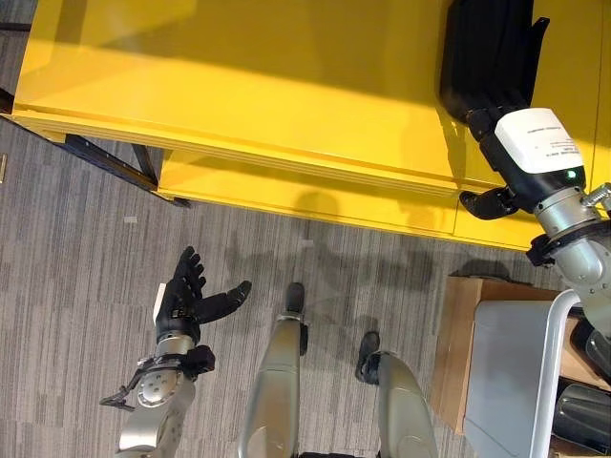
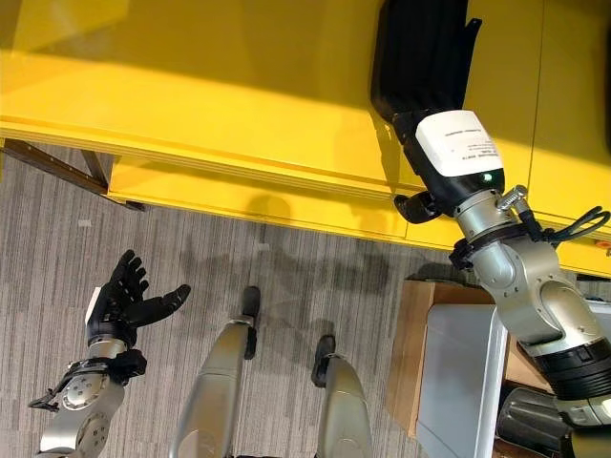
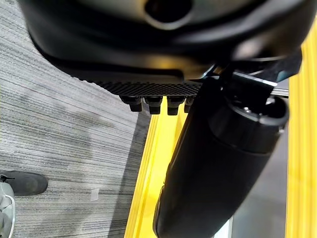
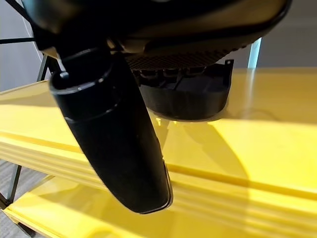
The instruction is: Move parts from the plastic box to the shelf.
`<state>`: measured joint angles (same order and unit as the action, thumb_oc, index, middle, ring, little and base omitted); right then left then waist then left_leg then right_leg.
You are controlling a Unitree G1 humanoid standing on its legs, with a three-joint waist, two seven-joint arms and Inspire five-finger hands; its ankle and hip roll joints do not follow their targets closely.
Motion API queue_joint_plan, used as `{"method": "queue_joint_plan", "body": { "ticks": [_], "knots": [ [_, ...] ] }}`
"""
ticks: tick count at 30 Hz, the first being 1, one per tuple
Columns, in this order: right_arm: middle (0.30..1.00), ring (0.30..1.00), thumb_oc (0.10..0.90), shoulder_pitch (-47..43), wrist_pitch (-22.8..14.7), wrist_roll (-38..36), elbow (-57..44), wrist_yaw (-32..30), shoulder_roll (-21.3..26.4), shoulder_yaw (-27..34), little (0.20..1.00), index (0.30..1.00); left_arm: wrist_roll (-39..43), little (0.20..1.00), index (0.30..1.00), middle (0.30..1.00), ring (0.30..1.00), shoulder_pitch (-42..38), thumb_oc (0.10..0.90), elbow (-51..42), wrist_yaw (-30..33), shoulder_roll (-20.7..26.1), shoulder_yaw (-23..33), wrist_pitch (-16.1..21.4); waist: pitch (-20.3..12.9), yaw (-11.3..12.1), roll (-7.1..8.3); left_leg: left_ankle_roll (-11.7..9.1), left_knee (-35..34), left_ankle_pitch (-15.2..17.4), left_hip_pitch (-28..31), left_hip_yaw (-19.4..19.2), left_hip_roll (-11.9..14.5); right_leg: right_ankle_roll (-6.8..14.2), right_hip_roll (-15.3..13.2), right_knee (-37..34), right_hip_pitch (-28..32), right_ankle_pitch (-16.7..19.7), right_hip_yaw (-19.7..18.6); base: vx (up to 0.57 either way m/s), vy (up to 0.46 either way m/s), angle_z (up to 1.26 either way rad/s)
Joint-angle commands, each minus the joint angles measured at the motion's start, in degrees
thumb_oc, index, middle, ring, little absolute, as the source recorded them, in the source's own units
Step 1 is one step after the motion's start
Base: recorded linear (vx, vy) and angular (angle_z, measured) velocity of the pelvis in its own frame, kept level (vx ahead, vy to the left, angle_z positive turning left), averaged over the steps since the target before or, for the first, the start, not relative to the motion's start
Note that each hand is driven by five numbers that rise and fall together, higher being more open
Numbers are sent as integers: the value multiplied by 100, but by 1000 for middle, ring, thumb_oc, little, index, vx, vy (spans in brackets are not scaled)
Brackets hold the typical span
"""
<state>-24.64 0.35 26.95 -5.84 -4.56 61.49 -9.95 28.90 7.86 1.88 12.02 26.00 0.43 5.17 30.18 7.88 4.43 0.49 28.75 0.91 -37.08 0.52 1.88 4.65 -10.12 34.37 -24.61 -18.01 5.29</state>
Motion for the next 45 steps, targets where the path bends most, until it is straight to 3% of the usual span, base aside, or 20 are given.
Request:
{"method": "queue_joint_plan", "body": {
  "ticks": [1, 16, 21, 22, 26, 30, 31, 32, 33, 35, 40, 41, 43, 45],
  "knots": [
    [1000, 1000, 900, -539, -97, 54, -96, -524, 602, 765, 1000, 1000, -31, 1000, 1000, 1000, 1000, 176, 900, -596, 22, 302, 192, 513, -247, -44, -3, -218, 318, 618, 70, 493, 388, -164, -152, -351, 878, -429, 139, 0, 0, 0],
    [1000, 1000, 900, -371, -180, 33, -197, -584, 718, 1104, 1000, 1000, -15, 1000, 1000, 1000, 1000, 97, 900, -475, -110, 363, 156, 490, -493, -91, -2, -259, 227, 559, 319, 507, 437, -178, -112, -442, 1091, -427, 129, 0, 0, 0],
    [1000, 1000, 900, -17, -245, -40, -366, -645, 487, 1435, 1000, 1000, -44, 1000, 1000, 1000, 1000, 78, 900, -419, -160, 350, 125, 441, -619, -159, -21, -283, 109, 493, 485, 485, 477, -179, -78, -536, 1195, -392, 109, -4, -7, 0],
    [1000, 1000, 900, 214, -320, -366, -438, -626, 204, 1588, 1000, 1000, -50, 1000, 1000, 1000, 1000, 68, 900, -406, -192, 329, 125, 424, -683, -219, -36, -298, 34, 442, 566, 473, 516, -179, -52, -590, 1254, -382, 99, 0, 0, 0],
    [1000, 1000, 900, 718, -422, -556, -600, -710, -131, 1964, 1000, 1000, -45, 1000, 1000, 1000, 1000, 53, 900, -327, -236, 319, 91, 405, -789, -291, -54, -320, -142, 316, 728, 453, 588, -183, 15, -737, 1366, -311, 90, -26, -47, -1],
    [1000, 1000, 900, 1525, -781, -1306, -919, -585, -917, 2300, 1000, 1000, -20, 1000, 1000, 1000, 1000, 98, 900, -253, -378, 232, 107, 346, -1042, -509, -70, -388, -548, 104, 1148, 357, 760, -168, 139, -1026, 1632, -207, 34, 3, -64, -4],
    [1000, 1000, 900, 1553, -779, -1308, -936, -578, -924, 2326, 1000, 1000, -18, 1000, 1000, 1000, 1000, 97, 900, -255, -380, 239, 98, 346, -1054, -499, -78, -386, -604, 49, 1151, 359, 769, -172, 152, -1061, 1626, -163, 39, -29, -77, -13],
    [1000, 1000, 900, 1887, -982, -1929, -985, -468, -1439, 2261, 1000, 1000, 17, 1000, 1000, 1000, 1000, 108, 900, -210, -408, 147, 62, 322, -1171, -627, -90, -419, -849, -75, 1379, 308, 892, -154, 227, -1187, 1733, -96, -26, -38, -54, -15],
    [1000, 1000, 900, 1907, -980, -1935, -998, -460, -1444, 2279, 1000, 1000, 19, 1000, 1000, 1000, 1000, 109, 900, -211, -409, 153, 56, 323, -1182, -617, -96, -419, -897, -121, 1383, 307, 902, -158, 239, -1215, 1727, -60, -25, -39, -124, -18],
    [1000, 1000, 900, 2284, -1091, -3102, -1016, 57, -1861, 2101, 1000, 1000, 82, 1000, 1000, 1000, 1000, 174, 900, -182, -572, 65, 69, 262, -1377, -738, -101, -478, -1285, -318, 1738, 203, 1085, -190, 378, -1378, 1877, -20, -89, -48, -136, -23],
    [1000, 1000, 900, 2883, -1129, -4665, -856, 715, -2441, 1946, 1000, 1000, 249, 1000, 1000, 1000, 1000, 291, 900, -179, -713, -178, 123, 228, -1635, -925, -202, -583, -1963, -832, 2276, 32, 1491, -349, 725, -1254, 1966, -117, -217, -80, -146, -25],
    [1000, 1000, 900, 2882, -1130, -4667, -855, 716, -2439, 1948, 1000, 1000, 249, 1000, 1000, 1000, 1000, 289, 900, -179, -713, -179, 122, 229, -1643, -921, -215, -586, -1987, -857, 2270, 34, 1507, -355, 742, -1267, 1954, -96, -217, -71, -193, -21],
    [1000, 1000, 900, 3317, -1092, -5063, -690, 924, -2762, 1926, 1000, 1000, 256, 1000, 1000, 1000, 1000, 350, 900, -92, -781, -390, 107, 244, -1667, -1011, -287, -646, -2220, -1256, 2414, 6, 1711, -547, 1005, -1143, 1983, -194, -183, -113, -245, -12],
    [1000, 1000, 900, 3568, -1036, -4978, -692, 967, -2830, 2027, 1000, 1000, 191, 1000, 1000, 1000, 1000, 463, 900, -75, -875, -467, 126, 221, -1655, -1035, -290, -655, -2283, -1466, 2482, 8, 1763, -627, 1110, -1159, 2048, -185, -158, -95, -216, -9]
  ]
}}
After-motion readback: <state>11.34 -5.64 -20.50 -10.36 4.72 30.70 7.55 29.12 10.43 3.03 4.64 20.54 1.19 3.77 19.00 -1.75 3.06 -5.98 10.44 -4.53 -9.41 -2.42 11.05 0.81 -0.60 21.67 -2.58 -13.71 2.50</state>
